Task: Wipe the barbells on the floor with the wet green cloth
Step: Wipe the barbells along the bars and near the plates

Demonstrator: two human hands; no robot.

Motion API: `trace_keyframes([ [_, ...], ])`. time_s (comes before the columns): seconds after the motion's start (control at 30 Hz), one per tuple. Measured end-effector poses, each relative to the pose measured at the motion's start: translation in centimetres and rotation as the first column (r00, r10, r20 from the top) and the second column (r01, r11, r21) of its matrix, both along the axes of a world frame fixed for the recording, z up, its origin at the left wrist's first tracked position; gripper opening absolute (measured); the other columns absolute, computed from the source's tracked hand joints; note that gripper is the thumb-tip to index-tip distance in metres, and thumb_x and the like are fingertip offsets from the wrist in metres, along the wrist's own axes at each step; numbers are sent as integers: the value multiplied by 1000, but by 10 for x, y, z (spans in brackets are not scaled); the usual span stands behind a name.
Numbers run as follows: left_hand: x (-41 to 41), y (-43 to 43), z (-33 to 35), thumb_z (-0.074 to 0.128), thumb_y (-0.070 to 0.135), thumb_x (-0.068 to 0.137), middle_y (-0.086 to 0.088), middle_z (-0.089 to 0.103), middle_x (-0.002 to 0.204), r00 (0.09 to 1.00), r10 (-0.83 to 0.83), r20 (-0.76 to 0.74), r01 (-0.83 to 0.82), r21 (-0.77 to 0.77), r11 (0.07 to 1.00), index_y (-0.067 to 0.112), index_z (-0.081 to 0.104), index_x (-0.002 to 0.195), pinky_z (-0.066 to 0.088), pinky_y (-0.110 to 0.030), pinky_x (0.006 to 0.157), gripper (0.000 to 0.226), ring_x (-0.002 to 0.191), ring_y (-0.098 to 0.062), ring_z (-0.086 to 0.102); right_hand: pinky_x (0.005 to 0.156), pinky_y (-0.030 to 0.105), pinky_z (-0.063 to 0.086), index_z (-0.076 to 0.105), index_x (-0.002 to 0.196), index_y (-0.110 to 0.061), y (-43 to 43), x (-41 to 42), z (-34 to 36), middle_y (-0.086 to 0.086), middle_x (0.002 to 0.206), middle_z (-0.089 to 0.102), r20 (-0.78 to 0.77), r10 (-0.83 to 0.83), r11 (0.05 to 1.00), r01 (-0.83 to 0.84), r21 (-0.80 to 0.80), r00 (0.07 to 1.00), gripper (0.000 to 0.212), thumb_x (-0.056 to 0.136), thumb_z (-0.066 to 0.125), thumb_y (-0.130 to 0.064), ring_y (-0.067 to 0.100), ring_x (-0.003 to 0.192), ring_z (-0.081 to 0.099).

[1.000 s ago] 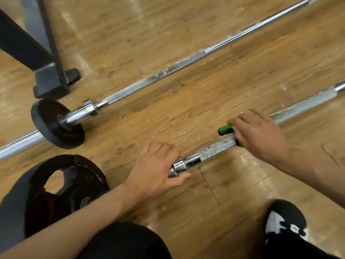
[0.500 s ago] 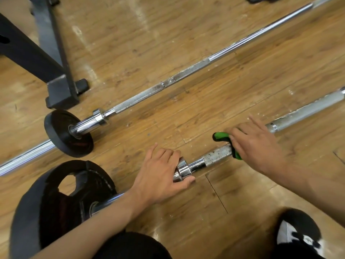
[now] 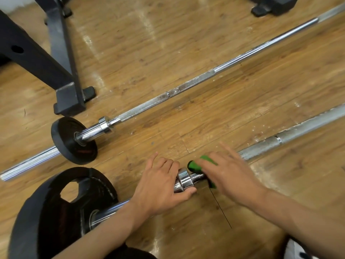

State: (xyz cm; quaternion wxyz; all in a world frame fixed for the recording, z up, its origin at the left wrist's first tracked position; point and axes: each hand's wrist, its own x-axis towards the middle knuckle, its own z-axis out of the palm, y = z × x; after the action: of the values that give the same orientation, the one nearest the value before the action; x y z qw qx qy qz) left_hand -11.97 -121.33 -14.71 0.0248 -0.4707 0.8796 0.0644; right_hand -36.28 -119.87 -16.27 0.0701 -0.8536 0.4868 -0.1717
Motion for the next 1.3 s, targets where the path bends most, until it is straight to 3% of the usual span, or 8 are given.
trace_keyframes([
  [0.17, 1, -1, 2, 25, 83, 96, 3, 71, 106, 1000, -5, 17, 5, 10, 1000, 17, 69, 119, 24, -50, 122, 83, 104, -17, 63, 120, 50, 30, 71, 121, -17, -19, -70, -1, 4, 97, 71, -25, -280, 959, 279, -41, 960, 33, 106, 43, -29, 28, 88, 71],
  [0.3, 3, -2, 2, 25, 82, 98, 3, 72, 102, 1000, -10, 30, 10, 8, 1000, 16, 70, 115, 25, -50, 121, 82, 102, -18, 63, 119, 52, 34, 73, 115, -9, -10, -35, 3, 14, 99, 71, -11, -352, 935, 352, 35, 936, 24, 92, 67, -6, 32, 94, 68],
  [0.6, 2, -3, 1, 26, 81, 98, 5, 70, 97, 1000, -19, 8, 19, -12, 1000, 19, 69, 109, 29, -48, 118, 76, 98, -17, 63, 125, 46, 28, 58, 138, -21, 8, 0, -4, 6, 122, 68, 14, 34, 999, -35, 22, 999, 65, 79, 84, -11, 21, 113, 66],
  [0.8, 4, -4, 1, 24, 80, 99, 5, 70, 95, 1000, -24, -3, 24, -37, 999, 18, 70, 107, 28, -49, 117, 78, 96, -17, 64, 124, 54, 27, 67, 123, -10, -18, -88, -6, 11, 107, 68, 39, -284, 958, 285, -27, 958, 32, 99, 48, -20, 30, 97, 66],
  [0.9, 3, -4, 1, 25, 81, 98, 5, 70, 93, 1000, -18, -16, 17, -38, 999, 19, 70, 104, 29, -48, 117, 77, 94, -17, 64, 123, 55, 30, 70, 116, -7, -17, -69, -2, 13, 103, 68, 53, -392, 920, 390, 44, 918, 25, 98, 55, -13, 31, 95, 65],
  [1.03, 2, -3, 0, 24, 81, 97, 6, 68, 89, 999, -16, -38, 14, -54, 998, 20, 70, 100, 32, -49, 115, 76, 90, -17, 62, 112, 53, 31, 70, 119, -15, 7, 5, 7, 9, 109, 71, 13, -211, 976, 210, 65, 977, 38, 81, 73, -16, 36, 112, 68],
  [1.2, 4, -6, -1, 27, 80, 96, 7, 68, 87, 999, -25, -47, 22, -64, 998, 21, 69, 97, 31, -44, 114, 72, 88, -17, 61, 126, 48, 25, 53, 138, -19, 14, 22, 0, 2, 117, 66, -13, 41, 998, -40, 53, 999, 61, 80, 73, -14, 19, 111, 66],
  [1.3, 6, -6, 0, 24, 81, 97, 6, 69, 88, 1000, -18, -20, 17, -55, 998, 20, 71, 98, 30, -44, 114, 77, 90, -17, 62, 126, 54, 23, 57, 134, -28, -6, -34, -4, -4, 111, 70, 9, -53, 998, 53, -21, 999, 41, 93, 60, -27, 15, 100, 69],
])
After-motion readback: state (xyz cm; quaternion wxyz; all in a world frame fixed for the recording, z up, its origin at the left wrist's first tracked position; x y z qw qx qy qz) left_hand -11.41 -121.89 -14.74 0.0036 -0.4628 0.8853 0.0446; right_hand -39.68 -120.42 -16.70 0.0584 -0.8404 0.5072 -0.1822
